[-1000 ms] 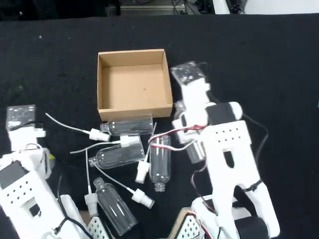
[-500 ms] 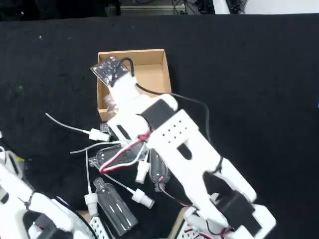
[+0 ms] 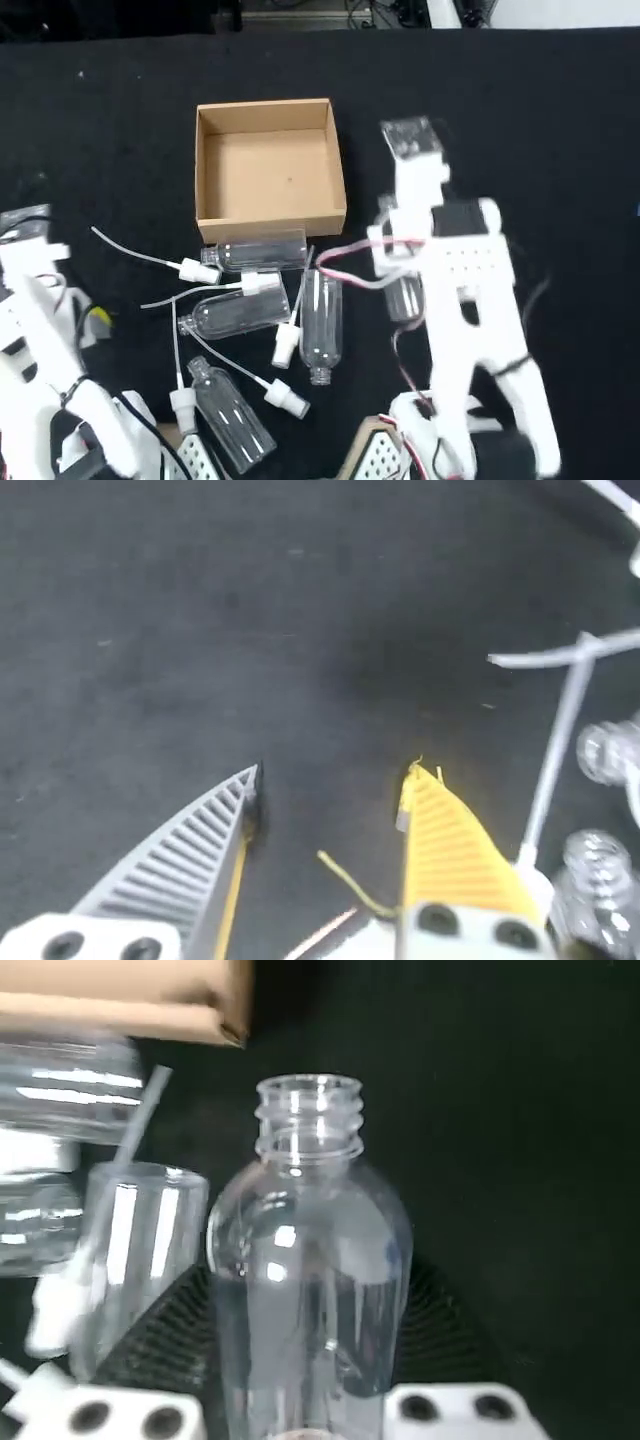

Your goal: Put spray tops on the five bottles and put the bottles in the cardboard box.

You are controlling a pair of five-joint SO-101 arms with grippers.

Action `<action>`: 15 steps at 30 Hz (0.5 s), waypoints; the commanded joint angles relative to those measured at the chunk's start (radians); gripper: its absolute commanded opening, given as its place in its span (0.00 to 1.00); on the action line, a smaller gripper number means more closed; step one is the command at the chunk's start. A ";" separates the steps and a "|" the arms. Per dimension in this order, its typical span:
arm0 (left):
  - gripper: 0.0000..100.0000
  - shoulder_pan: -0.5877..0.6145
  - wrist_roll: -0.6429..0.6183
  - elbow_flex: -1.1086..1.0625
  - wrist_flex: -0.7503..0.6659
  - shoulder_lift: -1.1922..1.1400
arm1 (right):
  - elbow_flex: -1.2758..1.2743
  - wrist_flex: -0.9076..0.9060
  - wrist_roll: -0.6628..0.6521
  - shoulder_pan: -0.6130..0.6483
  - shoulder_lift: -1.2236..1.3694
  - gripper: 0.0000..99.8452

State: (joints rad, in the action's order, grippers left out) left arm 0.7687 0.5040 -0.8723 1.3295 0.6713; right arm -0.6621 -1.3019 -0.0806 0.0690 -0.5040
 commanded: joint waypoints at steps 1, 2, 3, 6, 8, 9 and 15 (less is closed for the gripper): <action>0.21 -0.085 -0.011 0.051 0.037 -0.002 | -0.209 0.192 -0.017 -0.032 -0.122 0.08; 0.21 -0.096 -0.012 0.047 0.038 -0.002 | -0.225 0.213 -0.017 -0.031 -0.122 0.08; 0.21 -0.108 -0.012 0.045 0.038 -0.002 | -0.231 0.229 -0.017 -0.031 -0.114 0.08; 0.21 -0.159 -0.012 0.051 0.038 0.000 | -0.236 0.278 -0.017 -0.031 -0.065 0.12; 0.21 -0.205 -0.009 0.054 0.038 0.000 | -0.234 0.296 -0.014 -0.029 -0.013 0.19; 0.21 -0.231 -0.011 0.058 0.040 0.000 | -0.234 0.307 -0.014 -0.029 0.010 0.22; 0.21 -0.383 -0.012 0.163 0.137 0.000 | -0.183 0.255 -0.008 -0.035 0.025 0.27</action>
State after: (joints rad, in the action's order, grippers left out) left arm 0.4757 0.4994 -0.8401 1.3986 0.6713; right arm -0.8968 -1.0134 -0.0898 0.0568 -0.4595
